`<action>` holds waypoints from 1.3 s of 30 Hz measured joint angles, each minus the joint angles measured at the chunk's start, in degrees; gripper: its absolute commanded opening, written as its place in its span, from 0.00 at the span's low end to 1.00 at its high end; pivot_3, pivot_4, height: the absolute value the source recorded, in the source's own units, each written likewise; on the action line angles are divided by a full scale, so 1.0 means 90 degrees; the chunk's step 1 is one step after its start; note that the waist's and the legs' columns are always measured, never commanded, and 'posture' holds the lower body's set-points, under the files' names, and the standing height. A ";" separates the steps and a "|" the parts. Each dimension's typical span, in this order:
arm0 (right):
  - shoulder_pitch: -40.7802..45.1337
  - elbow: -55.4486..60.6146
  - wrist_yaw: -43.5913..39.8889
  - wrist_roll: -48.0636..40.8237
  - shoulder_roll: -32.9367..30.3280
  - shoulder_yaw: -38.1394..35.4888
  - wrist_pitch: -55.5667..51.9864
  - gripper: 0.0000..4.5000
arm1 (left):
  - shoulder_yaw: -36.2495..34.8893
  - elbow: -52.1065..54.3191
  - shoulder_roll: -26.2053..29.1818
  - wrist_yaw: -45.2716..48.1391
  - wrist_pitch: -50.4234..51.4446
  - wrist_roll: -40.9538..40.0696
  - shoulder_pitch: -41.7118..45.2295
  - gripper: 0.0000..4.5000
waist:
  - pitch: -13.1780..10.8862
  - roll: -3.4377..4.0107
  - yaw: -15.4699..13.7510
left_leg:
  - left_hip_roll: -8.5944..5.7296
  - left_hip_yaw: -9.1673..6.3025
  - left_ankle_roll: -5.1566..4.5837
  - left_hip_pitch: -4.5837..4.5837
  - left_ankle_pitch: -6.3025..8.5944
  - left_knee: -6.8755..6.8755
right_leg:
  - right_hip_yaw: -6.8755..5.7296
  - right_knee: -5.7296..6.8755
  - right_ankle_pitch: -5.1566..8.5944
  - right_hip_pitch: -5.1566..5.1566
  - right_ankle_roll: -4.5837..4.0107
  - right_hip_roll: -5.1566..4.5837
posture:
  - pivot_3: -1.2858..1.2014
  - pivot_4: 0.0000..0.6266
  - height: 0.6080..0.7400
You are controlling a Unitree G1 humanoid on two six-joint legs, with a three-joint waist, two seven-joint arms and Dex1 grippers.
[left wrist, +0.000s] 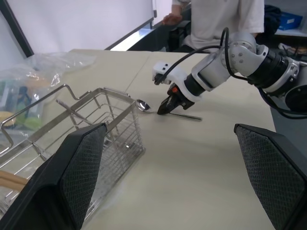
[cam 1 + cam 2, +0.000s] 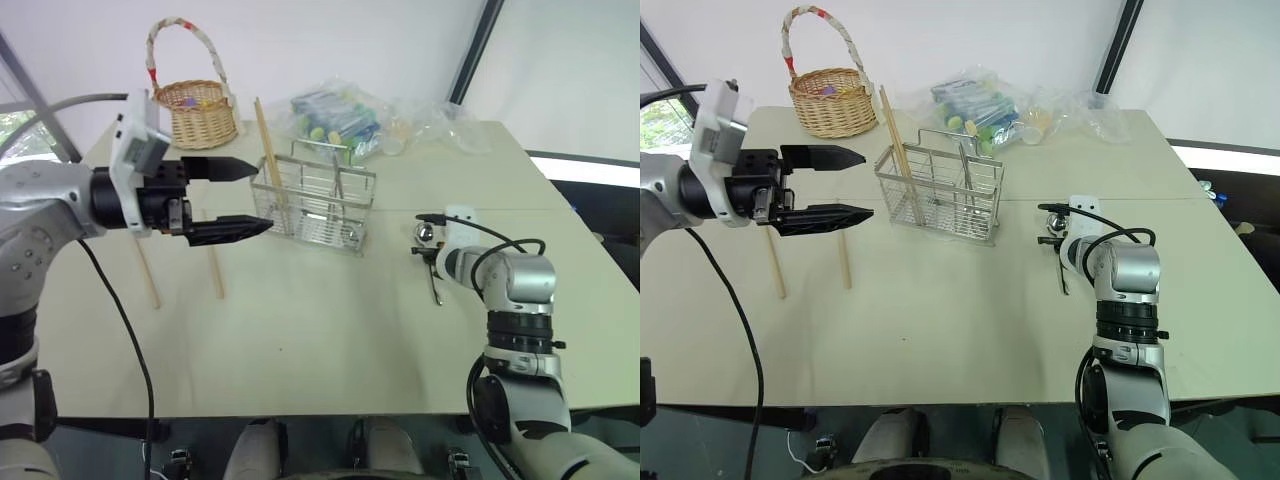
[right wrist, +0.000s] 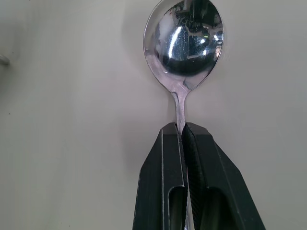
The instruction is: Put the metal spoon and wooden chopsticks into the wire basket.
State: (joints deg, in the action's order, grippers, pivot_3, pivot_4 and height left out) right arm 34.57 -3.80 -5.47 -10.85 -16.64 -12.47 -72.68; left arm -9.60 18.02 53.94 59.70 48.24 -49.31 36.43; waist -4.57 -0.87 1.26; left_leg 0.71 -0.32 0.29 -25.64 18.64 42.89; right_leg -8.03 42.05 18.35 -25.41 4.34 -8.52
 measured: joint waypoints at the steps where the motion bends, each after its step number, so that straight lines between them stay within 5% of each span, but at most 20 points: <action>1: -0.0021 0.0000 -0.0049 0.0003 -0.0023 0.0064 0.0091 0.01 | 0.0006 -0.0011 -0.0014 -0.0001 0.0000 0.0005 0.0002 1.00 | -0.0001 0.0000 0.0001 | 0.0000 0.0000 0.0000 -0.0001 0.0000 0.0000 | 0.0000 0.0001 0.0000 -0.0001 0.0001 0.0000 | 0.52 0.24 0.15; 11: 0.0434 0.0632 -0.0689 0.0073 -0.0523 0.0265 0.3113 0.01 | 0.0041 -0.0220 -0.0262 -0.0193 -0.0048 0.0151 0.0054 1.00 | -0.0059 0.0018 0.0001 | -0.0002 0.0005 -0.0004 -0.0009 0.0002 0.0000 | 0.0004 -0.0001 -0.0004 -0.0004 0.0025 -0.0003 | 0.52 0.24 0.15; 21: 0.1602 0.0740 -0.0499 -0.0775 0.1337 0.0390 0.3834 0.01 | 0.0023 -0.0263 -0.0493 -0.0453 -0.0176 0.0281 0.0054 1.00 | -0.0058 0.0013 0.0082 | 0.0002 -0.0006 -0.0006 -0.0010 0.0004 0.0002 | 0.0004 0.0017 -0.0003 -0.0039 0.0026 0.0005 | 0.52 0.24 0.15; 32: 0.1466 -0.0378 -0.0786 -0.0592 0.1647 0.0985 0.5166 0.01 | -0.0222 -0.0187 -0.0512 -0.0876 -0.0133 0.0243 0.0057 1.00 | -0.0058 0.0014 0.0139 | -0.0043 0.0004 -0.0005 -0.0023 0.0003 0.0004 | 0.0014 0.0021 -0.0004 -0.0026 0.0026 0.0006 | 0.52 0.24 0.15; 35: 0.1221 -0.0901 -0.0837 -0.0435 0.1668 0.1027 0.5734 0.23 | -0.0347 -0.0135 -0.0508 -0.0996 -0.0096 0.0143 0.0055 1.00 | -0.0058 0.0015 0.0135 | -0.0043 0.0003 -0.0005 -0.0025 0.0003 0.0007 | 0.0020 0.0021 -0.0004 -0.0026 0.0026 0.0005 | 0.52 0.24 0.15; 39: 0.1186 -0.1111 -0.0751 -0.0322 0.1663 0.0988 0.6168 0.68 | -0.0376 -0.0096 -0.0506 -0.1118 -0.0012 0.0095 0.0049 1.00 | -0.0060 0.0017 0.0140 | -0.0039 0.0002 -0.0003 -0.0027 0.0002 0.0010 | 0.0021 0.0024 -0.0004 -0.0028 0.0026 0.0006 | 0.52 0.24 0.15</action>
State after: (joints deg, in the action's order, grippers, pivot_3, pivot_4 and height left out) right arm 45.24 -13.80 -12.23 -13.75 -1.68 -3.58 -17.16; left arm -12.99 17.15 49.38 49.64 48.14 -48.46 36.86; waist -5.11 -0.72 2.53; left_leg 0.36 -0.31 0.27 -25.88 18.66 42.98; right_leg -7.84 42.26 18.31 -25.66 4.57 -8.46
